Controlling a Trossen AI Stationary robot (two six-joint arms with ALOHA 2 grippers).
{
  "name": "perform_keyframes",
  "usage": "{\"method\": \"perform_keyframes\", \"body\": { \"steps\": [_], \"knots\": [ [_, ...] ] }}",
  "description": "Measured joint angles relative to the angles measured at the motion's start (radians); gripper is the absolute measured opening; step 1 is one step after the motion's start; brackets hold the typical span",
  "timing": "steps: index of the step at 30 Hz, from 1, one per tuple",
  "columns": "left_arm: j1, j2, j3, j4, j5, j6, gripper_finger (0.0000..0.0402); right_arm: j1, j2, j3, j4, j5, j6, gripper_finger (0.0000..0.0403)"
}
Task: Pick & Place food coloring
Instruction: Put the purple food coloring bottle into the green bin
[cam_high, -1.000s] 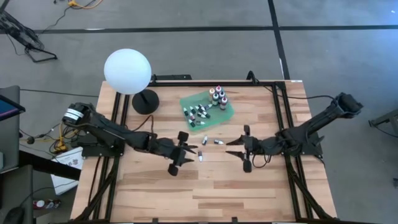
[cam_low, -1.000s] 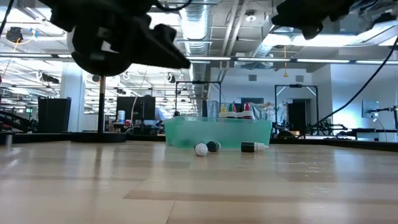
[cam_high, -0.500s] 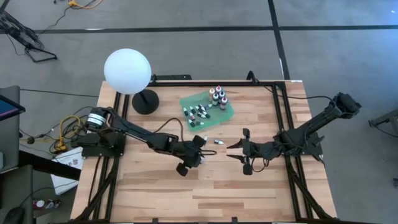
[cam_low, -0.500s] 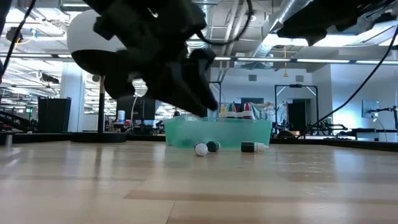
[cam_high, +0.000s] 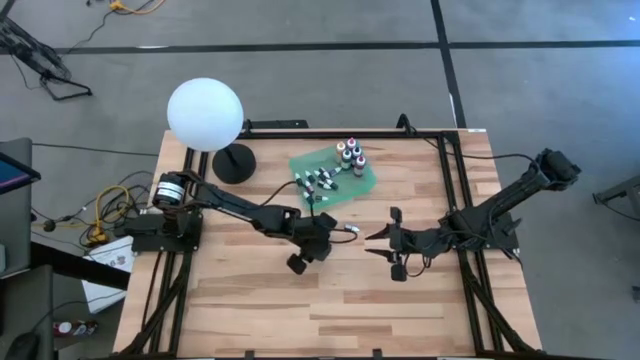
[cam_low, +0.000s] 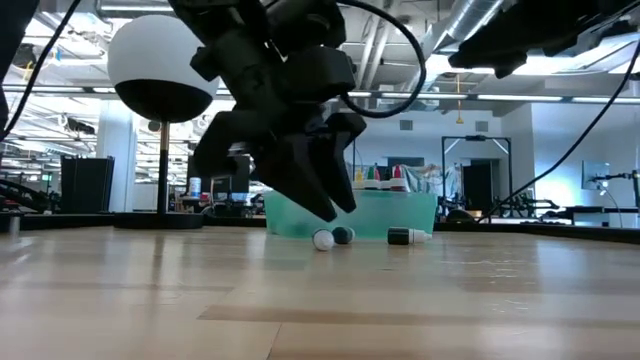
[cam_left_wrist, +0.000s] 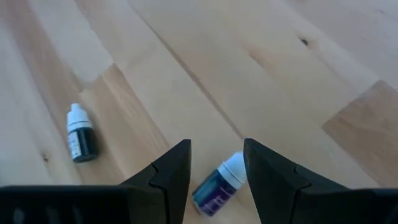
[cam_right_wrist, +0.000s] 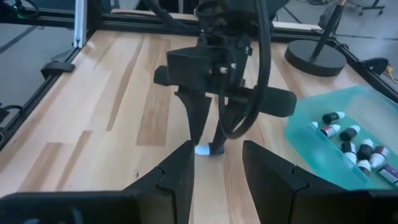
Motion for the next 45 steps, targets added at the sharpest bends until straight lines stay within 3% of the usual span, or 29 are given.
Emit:
{"method": "perform_keyframes", "body": {
  "steps": [18, 34, 45],
  "knots": [
    [0.09, 0.009, -0.002, -0.035, 0.174, -0.004, 0.0142, -0.022, 0.0, -0.04, 0.052, -0.012, -0.008, 0.0127],
    [0.081, 0.057, -0.002, -0.024, 0.127, 0.03, 0.0142, -0.021, 0.0, -0.04, 0.061, -0.013, -0.007, 0.0127],
    [0.082, 0.056, 0.001, -0.029, 0.09, -0.147, 0.0142, -0.022, 0.0, -0.04, 0.001, -0.063, 0.047, 0.0127]
  ]
}}
